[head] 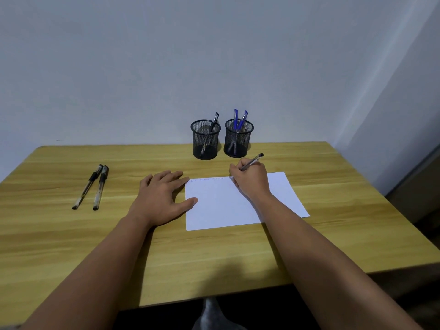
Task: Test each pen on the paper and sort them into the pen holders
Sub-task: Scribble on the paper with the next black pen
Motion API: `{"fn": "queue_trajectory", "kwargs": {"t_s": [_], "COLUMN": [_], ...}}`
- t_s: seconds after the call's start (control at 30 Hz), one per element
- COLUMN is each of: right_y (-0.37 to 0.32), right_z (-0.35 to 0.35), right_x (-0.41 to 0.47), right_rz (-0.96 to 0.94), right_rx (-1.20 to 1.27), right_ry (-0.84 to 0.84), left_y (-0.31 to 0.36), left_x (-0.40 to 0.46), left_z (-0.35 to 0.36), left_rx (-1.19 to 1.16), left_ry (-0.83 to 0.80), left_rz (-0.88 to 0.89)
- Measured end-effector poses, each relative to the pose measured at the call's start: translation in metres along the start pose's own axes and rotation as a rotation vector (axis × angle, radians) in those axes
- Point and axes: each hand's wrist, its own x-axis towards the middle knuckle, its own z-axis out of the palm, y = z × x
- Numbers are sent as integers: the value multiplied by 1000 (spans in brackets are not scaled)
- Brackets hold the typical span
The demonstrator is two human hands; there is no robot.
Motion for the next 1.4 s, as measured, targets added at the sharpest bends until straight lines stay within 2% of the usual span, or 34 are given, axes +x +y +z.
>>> {"fn": "queue_trajectory", "kwargs": {"t_s": [0.3, 0.6, 1.4], "right_y": [1, -4, -7], "right_z": [0, -3, -4], "right_x": [2, -1, -2], "right_rz": [-4, 46, -43], "right_rx": [-29, 63, -125], "right_ry": [23, 58, 74], "left_y": [0, 1, 1], "left_x": [0, 0, 0], "left_z": [0, -1, -2], "left_rx": [1, -2, 1], "left_ry": [-6, -8, -13], "left_rz": [-5, -3, -3]}}
